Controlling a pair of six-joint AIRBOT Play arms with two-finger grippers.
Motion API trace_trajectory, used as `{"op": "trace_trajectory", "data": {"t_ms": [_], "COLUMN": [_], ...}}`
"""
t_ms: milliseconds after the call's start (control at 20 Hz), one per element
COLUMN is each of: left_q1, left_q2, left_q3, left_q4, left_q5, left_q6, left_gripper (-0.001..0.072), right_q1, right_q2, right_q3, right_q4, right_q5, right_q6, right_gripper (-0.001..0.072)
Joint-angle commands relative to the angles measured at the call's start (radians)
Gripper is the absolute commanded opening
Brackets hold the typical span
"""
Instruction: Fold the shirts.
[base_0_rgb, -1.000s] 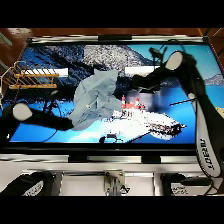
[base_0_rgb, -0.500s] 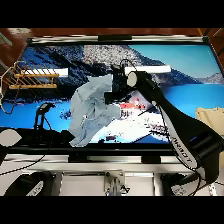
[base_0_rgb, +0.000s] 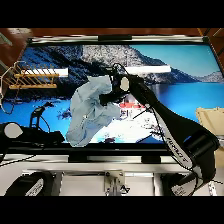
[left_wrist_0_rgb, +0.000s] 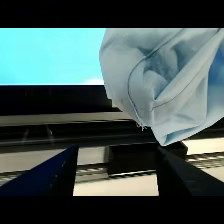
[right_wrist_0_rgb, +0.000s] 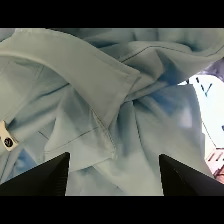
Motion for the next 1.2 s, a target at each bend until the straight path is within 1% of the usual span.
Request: {"op": "trace_trajectory", "data": {"t_ms": [0, 100, 300, 350, 400, 450, 500, 550, 600, 650, 750, 900, 1000, 1050, 1150], "left_q1": [0.019, 0.018, 0.012, 0.012, 0.012, 0.012, 0.012, 0.012, 0.012, 0.012, 0.012, 0.012, 0.012, 0.006, -0.034], "left_q2": [-0.136, -0.211, -0.291, -0.294, -0.293, -0.292, -0.290, -0.286, -0.279, -0.266, -0.230, -0.177, -0.162, -0.160, -0.160], "left_q3": [-0.066, -0.065, -0.064, -0.064, -0.061, -0.053, -0.041, -0.021, 0.005, 0.042, 0.147, 0.377, 0.575, 0.684, 0.881], "left_q4": [-0.193, -0.292, -0.316, -0.320, -0.327, -0.338, -0.352, -0.354, -0.354, -0.346, -0.283, -0.148, -0.125, -0.127, -0.129], "left_q5": [0.109, 0.179, 0.273, 0.289, 0.298, 0.296, 0.291, 0.279, 0.267, 0.251, 0.206, 0.140, 0.099, 0.090, 0.093], "left_q6": [0.059, 0.106, 0.121, 0.129, 0.146, 0.174, 0.212, 0.240, 0.268, 0.282, 0.284, 0.284, 0.302, 0.312, 0.319], "left_gripper": [0.0573, 0.0573, 0.0566, 0.0445, 0.0243, 0.0132, 0.0111, 0.0070, 0.0057, 0.0056, 0.0056, 0.0056, 0.0056, 0.0056, 0.0056], "right_q1": [0.011, 0.011, 0.011, 0.011, 0.011, 0.011, 0.014, 0.016, 0.022, 0.025, 0.018, -0.007, -0.040, -0.057, -0.081], "right_q2": [-0.004, -0.022, -0.081, -0.093, -0.102, -0.111, -0.119, -0.124, -0.127, -0.124, -0.097, 0.021, 0.141, 0.202, 0.331], "right_q3": [0.000, 0.000, 0.000, 0.000, 0.000, 0.000, 0.000, 0.000, 0.000, 0.003, 0.020, 0.090, 0.134, 0.151, 0.172], "right_q4": [-0.021, -0.022, 0.042, 0.052, 0.061, 0.079, 0.099, 0.110, 0.121, 0.120, 0.091, -0.052, -0.103, -0.103, -0.101], "right_q5": [-0.046, -0.052, -0.049, -0.054, -0.060, -0.071, -0.082, -0.093, -0.103, -0.105, -0.089, -0.012, 0.022, 0.030, 0.037], "right_q6": [-0.002, -0.002, -0.007, -0.007, -0.006, -0.006, -0.007, -0.008, -0.016, -0.026, -0.069, -0.115, -0.115, -0.111, -0.063], "right_gripper": [0.0688, 0.0688, 0.0687, 0.0687, 0.0687, 0.0679, 0.0591, 0.0431, 0.0185, 0.0070, 0.0067, 0.0067, 0.0067, 0.0067, 0.0067]}}
